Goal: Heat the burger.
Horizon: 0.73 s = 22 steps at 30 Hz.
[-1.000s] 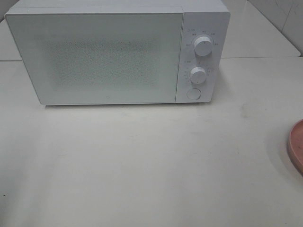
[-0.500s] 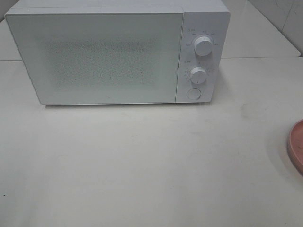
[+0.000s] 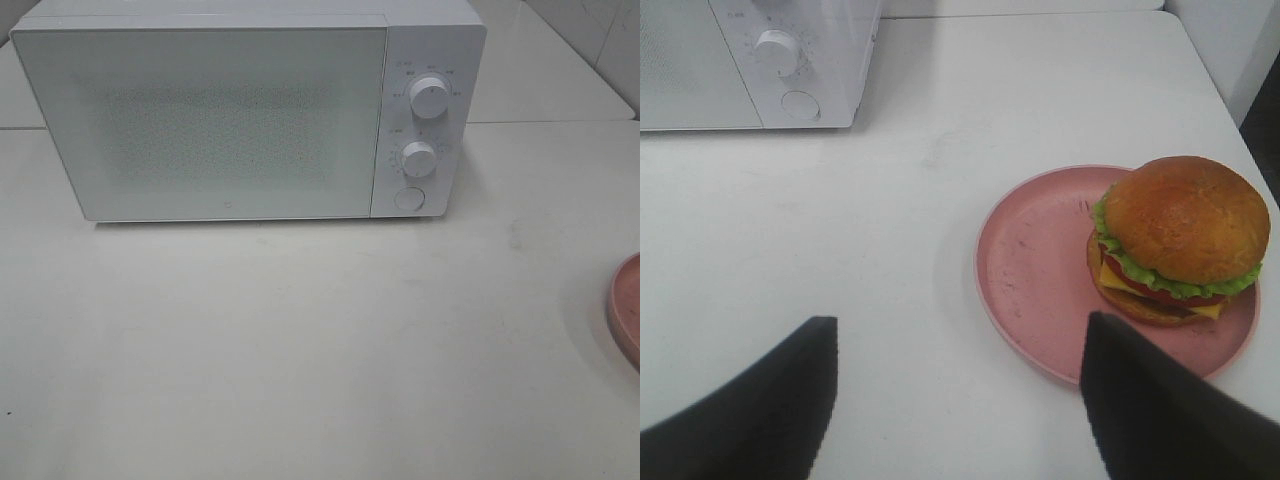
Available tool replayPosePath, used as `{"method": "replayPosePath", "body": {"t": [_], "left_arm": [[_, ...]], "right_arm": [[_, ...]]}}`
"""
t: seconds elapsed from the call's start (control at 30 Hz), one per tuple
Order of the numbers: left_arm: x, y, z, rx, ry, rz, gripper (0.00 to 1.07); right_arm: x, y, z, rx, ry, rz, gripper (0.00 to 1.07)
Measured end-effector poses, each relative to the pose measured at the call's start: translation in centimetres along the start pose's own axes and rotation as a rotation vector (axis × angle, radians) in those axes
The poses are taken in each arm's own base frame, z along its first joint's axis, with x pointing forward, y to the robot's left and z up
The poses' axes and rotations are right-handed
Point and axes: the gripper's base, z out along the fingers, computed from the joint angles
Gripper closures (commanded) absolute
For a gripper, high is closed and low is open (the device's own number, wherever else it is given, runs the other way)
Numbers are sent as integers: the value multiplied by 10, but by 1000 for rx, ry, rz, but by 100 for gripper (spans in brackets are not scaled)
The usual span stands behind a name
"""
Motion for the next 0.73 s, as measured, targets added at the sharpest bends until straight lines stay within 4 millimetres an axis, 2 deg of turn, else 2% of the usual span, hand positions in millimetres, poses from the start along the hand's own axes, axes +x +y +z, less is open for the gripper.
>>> {"method": "replayPosePath", "body": {"t": [0.73], "left_arm": [[0, 0, 0, 0, 0, 2, 7]], "right_arm": [[0, 0, 0, 0, 0, 0, 39]]}}
